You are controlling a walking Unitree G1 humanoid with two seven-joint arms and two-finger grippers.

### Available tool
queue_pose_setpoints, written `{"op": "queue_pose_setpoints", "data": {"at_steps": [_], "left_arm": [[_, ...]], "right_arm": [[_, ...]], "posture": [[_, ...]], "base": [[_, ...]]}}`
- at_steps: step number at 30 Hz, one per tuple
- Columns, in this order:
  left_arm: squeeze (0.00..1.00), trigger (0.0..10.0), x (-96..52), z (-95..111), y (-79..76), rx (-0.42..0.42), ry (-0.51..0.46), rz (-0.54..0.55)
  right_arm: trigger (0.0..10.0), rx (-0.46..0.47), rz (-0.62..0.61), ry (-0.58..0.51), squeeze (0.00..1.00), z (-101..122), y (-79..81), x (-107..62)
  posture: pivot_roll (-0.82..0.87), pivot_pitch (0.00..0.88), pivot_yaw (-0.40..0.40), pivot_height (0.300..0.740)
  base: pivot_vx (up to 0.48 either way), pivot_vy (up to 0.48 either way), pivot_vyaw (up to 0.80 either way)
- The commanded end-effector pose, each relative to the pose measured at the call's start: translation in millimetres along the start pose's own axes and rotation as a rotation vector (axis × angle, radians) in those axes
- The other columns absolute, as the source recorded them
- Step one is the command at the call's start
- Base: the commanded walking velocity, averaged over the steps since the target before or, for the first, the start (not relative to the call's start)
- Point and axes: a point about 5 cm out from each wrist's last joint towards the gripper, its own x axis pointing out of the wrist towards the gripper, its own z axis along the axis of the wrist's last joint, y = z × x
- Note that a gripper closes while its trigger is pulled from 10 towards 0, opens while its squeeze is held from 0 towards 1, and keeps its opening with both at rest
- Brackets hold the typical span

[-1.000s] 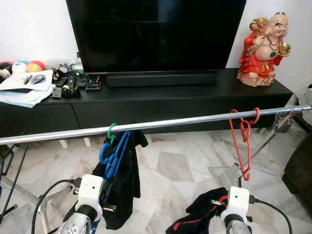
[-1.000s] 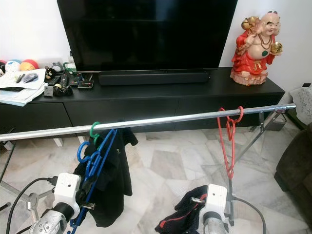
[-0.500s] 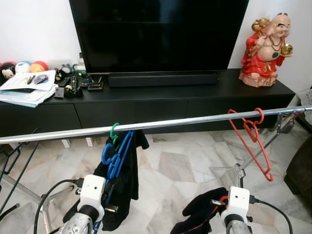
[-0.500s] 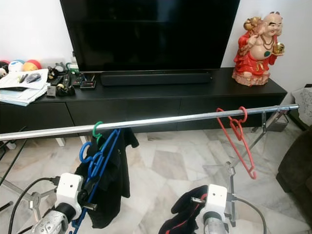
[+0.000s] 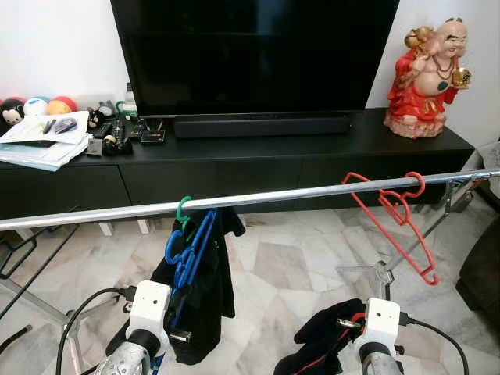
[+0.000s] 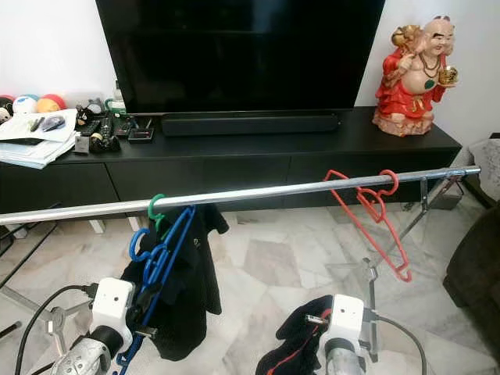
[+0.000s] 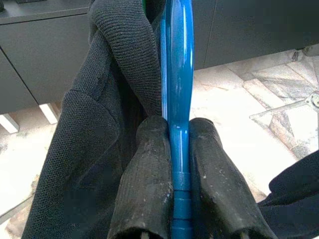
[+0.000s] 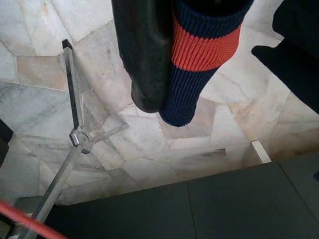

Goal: Hang hanger

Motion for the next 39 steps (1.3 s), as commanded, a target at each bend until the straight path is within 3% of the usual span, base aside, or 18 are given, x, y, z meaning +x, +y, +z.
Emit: {"op": "queue_pose_setpoints", "data": {"at_steps": [1,39], "left_arm": [[0.0,10.0,-1.5,2.7,0.6,0.005,-0.002,-0.005],[0.0,10.0,-2.0,1.9,-3.7,-0.007,0.006,-0.038]], "right_arm": [[10.0,0.011,-0.008,-0.033,0.0,6.3,0.0,1.7],[10.0,0.012,-0.019,-0.023,0.0,6.8,-2.7,3.2]], "posture": [[0.11,0.034,0.02,0.74],[0.11,0.018,0.02,0.74]], "base": [[-0.247,0.0,0.0],[-0.287,0.0,0.0]]}}
